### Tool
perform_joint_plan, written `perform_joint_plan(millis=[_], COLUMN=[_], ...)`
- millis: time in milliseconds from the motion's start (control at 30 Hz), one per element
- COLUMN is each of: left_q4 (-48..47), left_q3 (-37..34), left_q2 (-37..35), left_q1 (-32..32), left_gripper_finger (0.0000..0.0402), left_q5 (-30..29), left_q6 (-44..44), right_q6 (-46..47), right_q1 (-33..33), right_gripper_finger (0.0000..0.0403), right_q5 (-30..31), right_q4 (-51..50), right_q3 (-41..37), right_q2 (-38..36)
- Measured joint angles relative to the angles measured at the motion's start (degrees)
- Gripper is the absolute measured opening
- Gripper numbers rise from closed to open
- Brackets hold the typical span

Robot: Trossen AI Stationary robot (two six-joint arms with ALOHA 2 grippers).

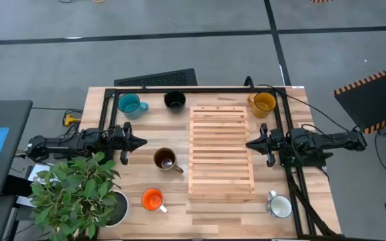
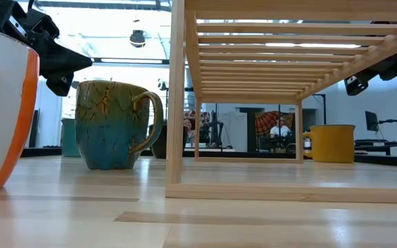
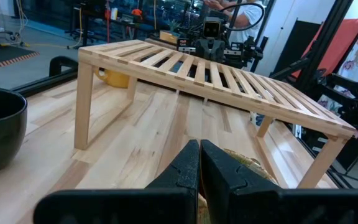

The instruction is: Place coffee mugs

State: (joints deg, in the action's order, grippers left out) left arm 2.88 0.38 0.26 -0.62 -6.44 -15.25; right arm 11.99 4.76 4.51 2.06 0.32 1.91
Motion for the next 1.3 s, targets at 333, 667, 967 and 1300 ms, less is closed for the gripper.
perform_joint_plan(millis=[333,667,967,1300], left_q4=[0.5,19.84,3.68,-44.42], left_q3=[-0.02,0.0,21.9,51.09], left_q2=[0.01,1.34,20.68,46.38], left_q1=[-0.01,0.08,0.04,0.08], left_gripper_finger=[0.0,0.0,0.0012,0.0126], left_q5=[0.02,-20.89,-17.51,-11.59], left_q6=[-2.89,-43.6,-30.57,-29.57], right_q6=[0.17,0.13,0.11,-0.06], right_q1=[0.02,0.02,0.0,0.01], right_gripper_finger=[0.0052,0.0052,0.0052,0.0052], right_q5=[0.0,0.0,0.0,0.0], right_q4=[-0.02,0.0,0.0,0.02], right_q3=[0.0,0.0,-0.01,-0.01], right_q2=[0.0,0.0,0.01,0.02])
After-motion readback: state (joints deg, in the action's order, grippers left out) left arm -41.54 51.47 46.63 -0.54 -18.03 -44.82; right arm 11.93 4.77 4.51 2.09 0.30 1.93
